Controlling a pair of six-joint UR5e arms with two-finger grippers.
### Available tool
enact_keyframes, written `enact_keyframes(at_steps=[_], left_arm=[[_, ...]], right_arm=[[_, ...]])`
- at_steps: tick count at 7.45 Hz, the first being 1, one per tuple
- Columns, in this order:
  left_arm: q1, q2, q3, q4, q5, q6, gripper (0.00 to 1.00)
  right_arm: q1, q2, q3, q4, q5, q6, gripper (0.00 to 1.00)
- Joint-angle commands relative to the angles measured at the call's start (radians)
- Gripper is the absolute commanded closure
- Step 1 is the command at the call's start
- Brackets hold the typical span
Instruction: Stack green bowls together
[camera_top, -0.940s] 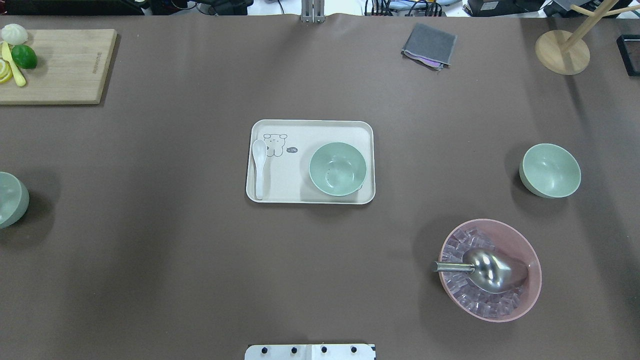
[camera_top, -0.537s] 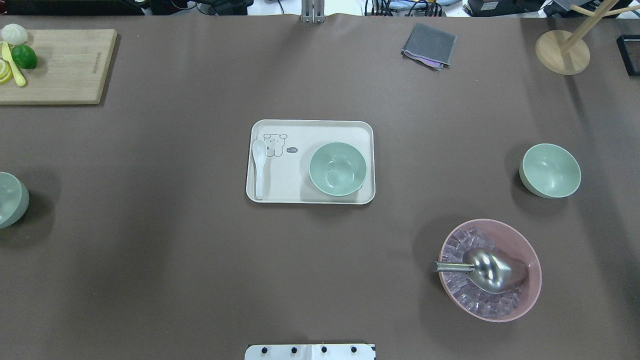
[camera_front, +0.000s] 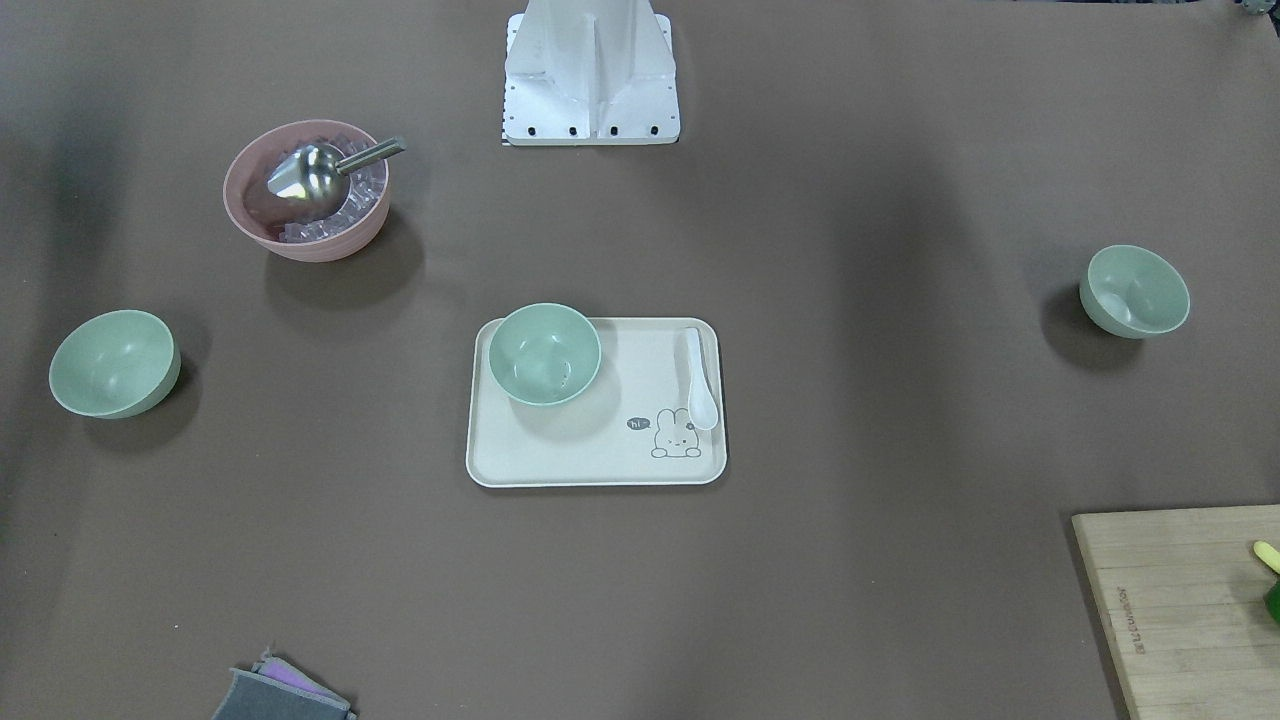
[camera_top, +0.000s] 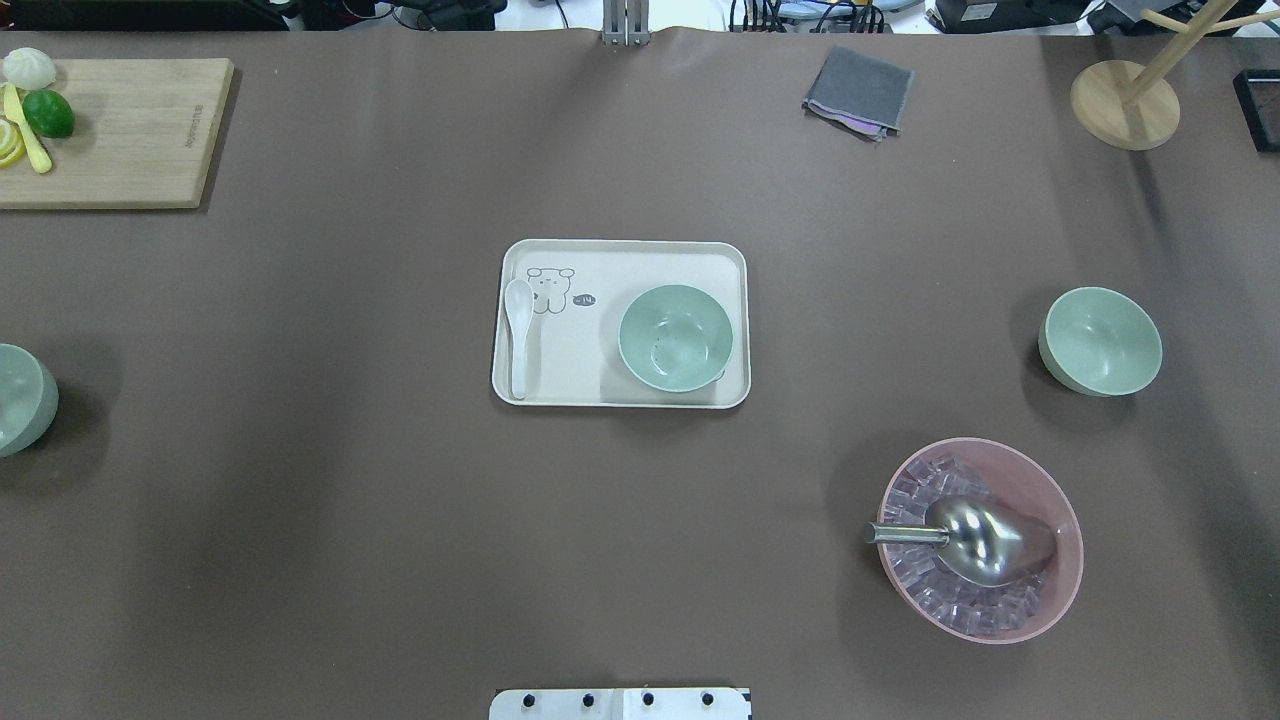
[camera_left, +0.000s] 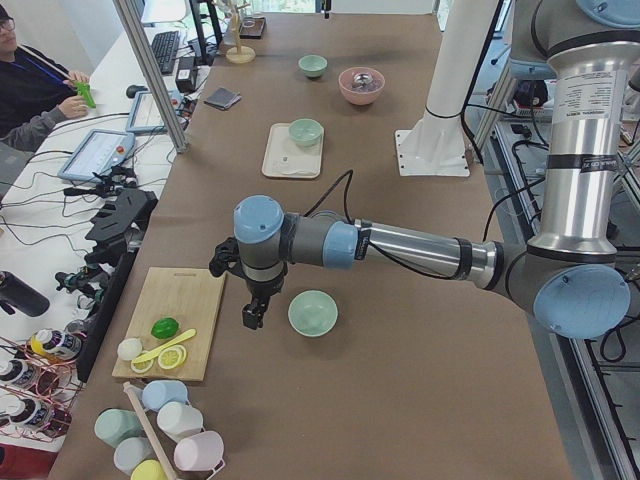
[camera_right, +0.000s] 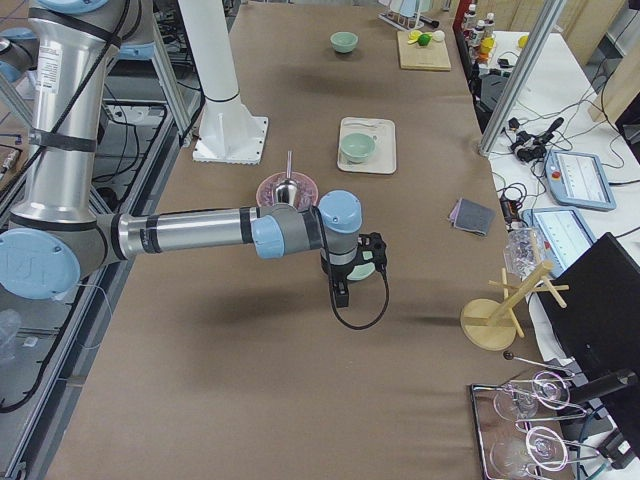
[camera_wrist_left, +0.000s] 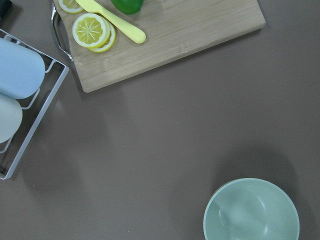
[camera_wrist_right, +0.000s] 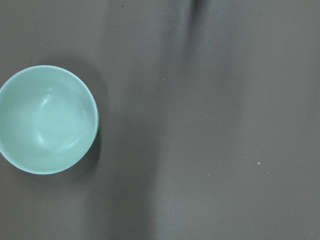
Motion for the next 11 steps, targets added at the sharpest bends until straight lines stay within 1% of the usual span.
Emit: enact_keyframes(at_steps=[1,2,3,4,5,6,8,10,11], left_arm=[[0.052,0.04,0.043,-0.071,0.002,-0.117,0.02],[0.095,0.078,0.052,-0.178,0.007,-0.225,0.02],[0.142,0.109,0.081,-0.279,0.009,-0.298,0.02],[0.173,0.117,0.144,-0.388,0.009,-0.345,0.02],[0.179,0.117,0.219,-0.488,0.004,-0.367,0.02],[0.19,0.117,0.248,-0.543,0.001,-0.414,0.02],[0.231,0.117,0.25,-0.55,-0.001,-0.432,0.03],[0.242,0.117,0.25,-0.55,-0.017,-0.43,0.16],[0.258,0.117,0.25,-0.55,-0.019,-0.43,0.26]], right_arm=[[-0.052,0.007,-0.002,0.002,-0.036,0.101,0.0],[-0.064,0.007,-0.002,0.038,-0.038,0.145,0.0],[-0.07,0.007,-0.007,0.051,-0.041,0.166,0.0],[-0.072,0.007,-0.009,0.052,-0.044,0.166,0.0],[-0.072,0.007,-0.007,0.052,-0.042,0.166,0.0],[-0.072,0.007,-0.007,0.052,-0.042,0.166,0.0],[-0.072,0.007,-0.007,0.052,-0.044,0.166,0.0],[-0.072,0.007,-0.006,0.052,-0.044,0.166,0.0],[-0.072,0.007,-0.005,0.052,-0.044,0.166,0.0]])
